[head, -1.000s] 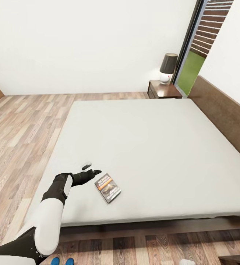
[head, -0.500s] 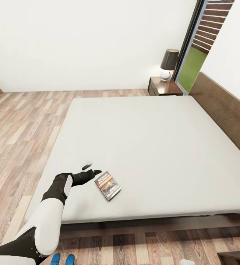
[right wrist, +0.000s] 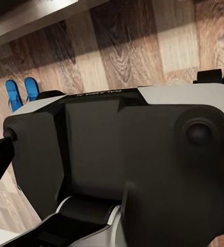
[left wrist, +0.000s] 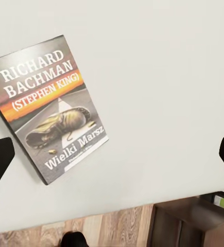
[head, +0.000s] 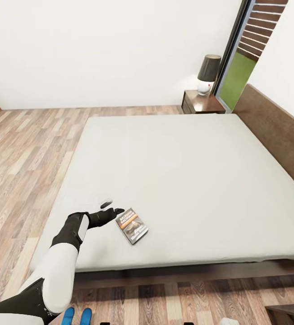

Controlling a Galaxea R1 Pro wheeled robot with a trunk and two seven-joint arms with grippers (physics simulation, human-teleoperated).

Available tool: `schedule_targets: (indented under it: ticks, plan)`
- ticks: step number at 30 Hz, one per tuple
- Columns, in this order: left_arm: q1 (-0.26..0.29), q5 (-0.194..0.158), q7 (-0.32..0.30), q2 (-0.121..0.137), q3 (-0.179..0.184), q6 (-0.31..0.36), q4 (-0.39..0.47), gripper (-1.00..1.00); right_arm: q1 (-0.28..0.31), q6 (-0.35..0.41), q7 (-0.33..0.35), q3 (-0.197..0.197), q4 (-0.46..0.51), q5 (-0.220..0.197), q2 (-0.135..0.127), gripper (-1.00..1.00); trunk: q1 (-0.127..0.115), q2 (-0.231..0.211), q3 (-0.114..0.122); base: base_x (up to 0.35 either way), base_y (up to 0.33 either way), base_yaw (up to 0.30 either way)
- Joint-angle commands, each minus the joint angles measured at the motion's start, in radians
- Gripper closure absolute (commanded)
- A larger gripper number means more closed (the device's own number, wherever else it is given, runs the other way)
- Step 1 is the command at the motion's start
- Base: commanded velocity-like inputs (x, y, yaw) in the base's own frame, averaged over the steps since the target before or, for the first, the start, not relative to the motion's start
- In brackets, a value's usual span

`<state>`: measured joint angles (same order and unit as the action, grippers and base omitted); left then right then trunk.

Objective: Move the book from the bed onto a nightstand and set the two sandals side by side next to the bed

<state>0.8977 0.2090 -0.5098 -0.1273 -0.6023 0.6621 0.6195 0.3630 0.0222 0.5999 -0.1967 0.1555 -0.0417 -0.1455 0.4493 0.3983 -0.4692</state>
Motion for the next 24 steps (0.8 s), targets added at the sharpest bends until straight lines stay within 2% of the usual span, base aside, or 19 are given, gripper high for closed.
schedule_targets:
  ticks: [1,7,16,24]
  plan:
    - [0.001,0.01,-0.009,-0.002,-0.008,0.005,0.002,-1.0,0.001,0.002,0.005,-0.003,-0.001,-0.004,0.0,-1.0,0.001,0.002,-0.003,0.184,0.0,0.0]
    - [0.001,0.01,-0.009,-0.002,-0.008,0.005,0.002,-1.0,0.001,0.002,0.005,-0.003,-0.001,-0.004,0.0,-1.0,0.001,0.002,-0.012,0.218,0.0,0.0]
    - [0.001,0.01,-0.009,-0.002,-0.008,0.005,0.002,-1.0,0.001,0.002,0.005,-0.003,-0.001,-0.004,0.001,-1.0,0.001,0.002,-0.022,0.041,-0.006,0.0]
    - [0.001,0.01,-0.009,-0.002,-0.008,0.005,0.002,-1.0,0.001,0.002,0.005,-0.003,-0.001,-0.004,0.001,-1.0,0.001,0.002,-0.023,0.149,-0.097,0.0]
